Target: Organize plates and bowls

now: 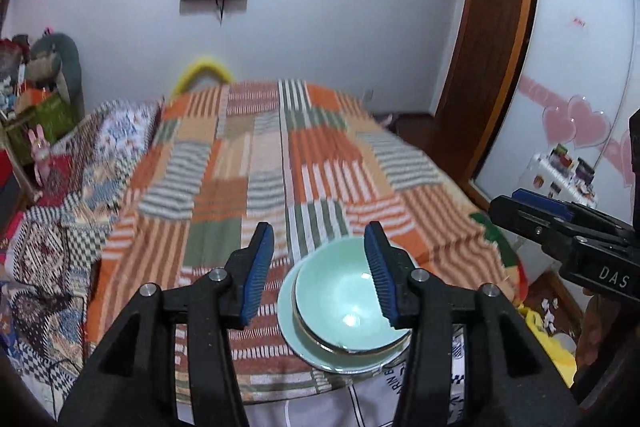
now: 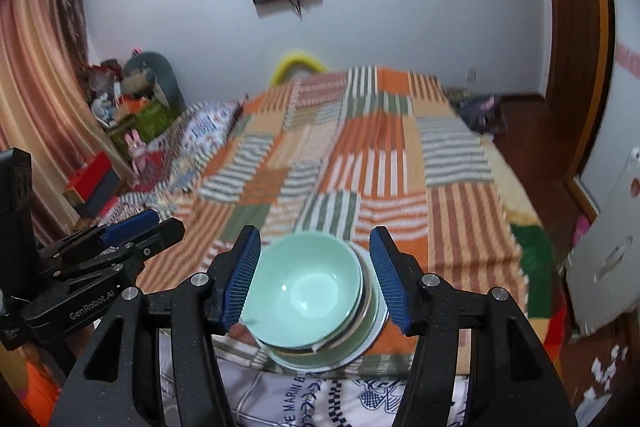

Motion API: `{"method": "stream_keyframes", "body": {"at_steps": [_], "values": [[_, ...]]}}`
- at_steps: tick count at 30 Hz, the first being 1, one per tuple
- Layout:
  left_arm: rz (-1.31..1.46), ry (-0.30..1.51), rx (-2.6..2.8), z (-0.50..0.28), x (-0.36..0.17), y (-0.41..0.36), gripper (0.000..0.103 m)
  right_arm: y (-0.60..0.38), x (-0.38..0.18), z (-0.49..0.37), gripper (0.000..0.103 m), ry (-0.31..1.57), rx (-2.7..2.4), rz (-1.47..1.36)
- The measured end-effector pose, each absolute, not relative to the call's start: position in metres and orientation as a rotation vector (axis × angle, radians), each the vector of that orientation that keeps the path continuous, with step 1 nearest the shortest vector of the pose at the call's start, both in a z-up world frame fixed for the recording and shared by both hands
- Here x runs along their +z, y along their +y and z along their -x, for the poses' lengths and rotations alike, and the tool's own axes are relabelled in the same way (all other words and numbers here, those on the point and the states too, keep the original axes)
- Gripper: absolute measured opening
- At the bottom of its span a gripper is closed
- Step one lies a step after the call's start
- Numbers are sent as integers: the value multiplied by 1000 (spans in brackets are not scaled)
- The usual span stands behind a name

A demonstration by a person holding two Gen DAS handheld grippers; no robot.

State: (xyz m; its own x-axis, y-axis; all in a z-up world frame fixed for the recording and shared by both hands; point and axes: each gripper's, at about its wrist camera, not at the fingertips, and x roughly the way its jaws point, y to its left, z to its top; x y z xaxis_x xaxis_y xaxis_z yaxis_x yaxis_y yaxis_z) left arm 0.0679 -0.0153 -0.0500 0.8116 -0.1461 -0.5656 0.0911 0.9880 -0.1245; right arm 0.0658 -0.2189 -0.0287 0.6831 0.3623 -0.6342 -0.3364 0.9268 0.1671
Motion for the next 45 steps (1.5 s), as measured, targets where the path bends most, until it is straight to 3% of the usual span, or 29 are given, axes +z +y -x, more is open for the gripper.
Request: {"method": "stream_keyframes", "body": {"at_steps": [3, 8, 12, 15, 17, 26, 32, 45], "values": [[91, 549, -126, -54, -36, -16, 56, -219, -16, -56, 63, 663, 395, -34], [73, 483, -115, -38, -26, -18, 63, -215, -4, -43, 67, 589, 402, -13], [65, 456, -111, -29, -23, -19, 69, -213, -3, -36, 77, 552, 402, -4], [68, 443, -104, -25, -24, -18, 74, -213, -2, -31, 80, 528, 404, 3], [73, 434, -96, -22, -24, -18, 87, -214, -2, -28, 82, 519, 403, -1], [83, 390, -85, -10, -21, -17, 98, -220, -3, -16, 90, 495, 395, -14], [98, 391, -80, -8, -21, -15, 99, -221, 0, -7, 100, 456, 388, 0], [117, 368, -65, 0, -16, -11, 101, -221, 1, -4, 101, 448, 397, -7]]}}
